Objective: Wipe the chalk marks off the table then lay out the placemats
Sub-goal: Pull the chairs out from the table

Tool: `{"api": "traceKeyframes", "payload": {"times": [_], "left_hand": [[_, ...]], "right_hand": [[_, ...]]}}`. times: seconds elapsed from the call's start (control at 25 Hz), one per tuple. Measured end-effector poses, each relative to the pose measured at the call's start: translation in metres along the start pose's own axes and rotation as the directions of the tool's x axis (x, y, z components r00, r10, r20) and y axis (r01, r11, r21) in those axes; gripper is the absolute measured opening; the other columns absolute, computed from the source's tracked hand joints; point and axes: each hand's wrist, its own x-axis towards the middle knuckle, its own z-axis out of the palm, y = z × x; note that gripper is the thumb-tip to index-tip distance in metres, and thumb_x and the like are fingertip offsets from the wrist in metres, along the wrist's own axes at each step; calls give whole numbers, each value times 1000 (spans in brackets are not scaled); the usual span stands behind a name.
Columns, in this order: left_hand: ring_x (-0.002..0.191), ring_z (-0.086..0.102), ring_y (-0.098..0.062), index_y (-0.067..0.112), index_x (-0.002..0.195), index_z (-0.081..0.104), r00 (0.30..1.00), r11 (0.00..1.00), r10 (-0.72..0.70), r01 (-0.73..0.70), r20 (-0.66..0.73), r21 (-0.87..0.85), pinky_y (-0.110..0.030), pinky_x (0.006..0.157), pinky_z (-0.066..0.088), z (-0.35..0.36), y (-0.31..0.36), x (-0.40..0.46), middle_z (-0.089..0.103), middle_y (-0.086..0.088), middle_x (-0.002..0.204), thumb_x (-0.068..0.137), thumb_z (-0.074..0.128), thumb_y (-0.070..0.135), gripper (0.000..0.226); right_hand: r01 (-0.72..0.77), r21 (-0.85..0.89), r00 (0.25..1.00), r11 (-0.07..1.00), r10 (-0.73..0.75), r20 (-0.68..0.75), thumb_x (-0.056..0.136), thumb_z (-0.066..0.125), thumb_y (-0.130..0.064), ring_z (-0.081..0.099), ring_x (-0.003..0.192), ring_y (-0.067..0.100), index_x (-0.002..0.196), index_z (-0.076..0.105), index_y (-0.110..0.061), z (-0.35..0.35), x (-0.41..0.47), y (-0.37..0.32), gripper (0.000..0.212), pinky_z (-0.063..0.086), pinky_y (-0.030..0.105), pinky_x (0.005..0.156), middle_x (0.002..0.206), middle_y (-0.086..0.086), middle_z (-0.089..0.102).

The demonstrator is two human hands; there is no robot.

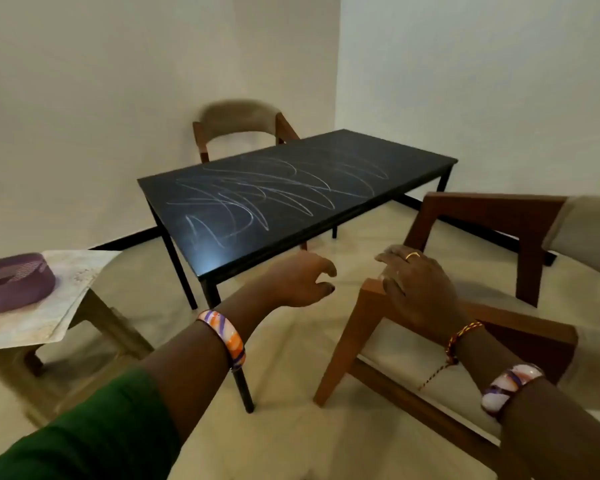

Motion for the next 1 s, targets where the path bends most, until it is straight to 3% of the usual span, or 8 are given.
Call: {"api": "traceKeyframes", "payload": {"times": [0.08, 0.2, 0.4, 0.52, 0.64, 0.8, 0.92, 1.0], "left_hand": [[127, 44, -20, 17, 135, 44, 988, 1000, -8, 6, 153, 13, -34, 104, 39, 15, 10, 13, 48, -5, 139, 93, 51, 30, 44], [127, 44, -23, 16, 139, 39, 952, 999, 41, -34, 304, -28, -33, 101, 39, 41, 33, 34, 45, -7, 141, 93, 51, 25, 48], [128, 43, -26, 12, 138, 37, 951, 992, 129, -125, 280, -33, -32, 100, 40, 71, 85, 82, 42, -12, 142, 92, 54, 25, 51], [138, 28, -30, 10, 139, 35, 945, 981, 191, -191, 264, -24, -38, 110, 29, 86, 116, 109, 34, -15, 147, 92, 53, 28, 53], [132, 34, -28, 11, 131, 41, 919, 979, 204, -184, 337, -91, -36, 99, 36, 98, 153, 134, 44, -13, 137, 91, 52, 31, 46], [108, 54, -25, 5, 120, 51, 901, 989, 149, -136, 408, -62, -26, 76, 39, 93, 193, 160, 56, -13, 120, 91, 54, 32, 40], [109, 56, -28, 1, 117, 53, 887, 987, 96, -142, 452, 69, -31, 79, 42, 83, 214, 171, 59, -16, 118, 90, 55, 37, 45], [102, 59, -30, -1, 114, 55, 884, 986, 50, -118, 464, 118, -34, 82, 48, 79, 222, 175, 60, -17, 115, 90, 55, 38, 46]], "right_hand": [[-123, -115, 977, 986, 140, 162, 94, 46, -29, 28, 139, 24, 143, 33, -18, 2, -11, 17, 51, 25, 38, 111, 150, 8, 33], [-227, -292, 914, 929, 307, 267, 92, 48, -36, 21, 142, 27, 146, 21, -16, 8, -35, 51, 64, 19, 42, 114, 153, 9, 27], [-327, -415, 808, 849, 479, 342, 93, 44, -42, 38, 131, 27, 142, 27, -18, -8, -59, 119, 56, 28, 44, 109, 141, 8, 44], [-334, -406, 731, 851, 506, 458, 88, 46, -57, 56, 105, 21, 126, 43, -19, -23, -67, 153, 54, 44, 37, 93, 115, 3, 58], [-373, -318, 653, 872, 490, 577, 78, 58, -64, 54, 87, 16, 113, 53, -18, -42, -64, 183, 58, 44, 27, 73, 96, 0, 55], [-419, -190, 618, 888, 432, 657, 71, 73, -49, 53, 95, 18, 119, 56, -16, -55, -59, 205, 61, 49, 30, 83, 112, 5, 58], [-391, -138, 633, 910, 375, 677, 73, 74, -37, 55, 100, 20, 123, 54, -14, -60, -60, 212, 59, 50, 31, 88, 117, 7, 58], [-377, -117, 571, 919, 330, 752, 75, 73, -37, 56, 103, 21, 122, 54, -15, -65, -60, 222, 55, 49, 30, 89, 117, 6, 58]]}}
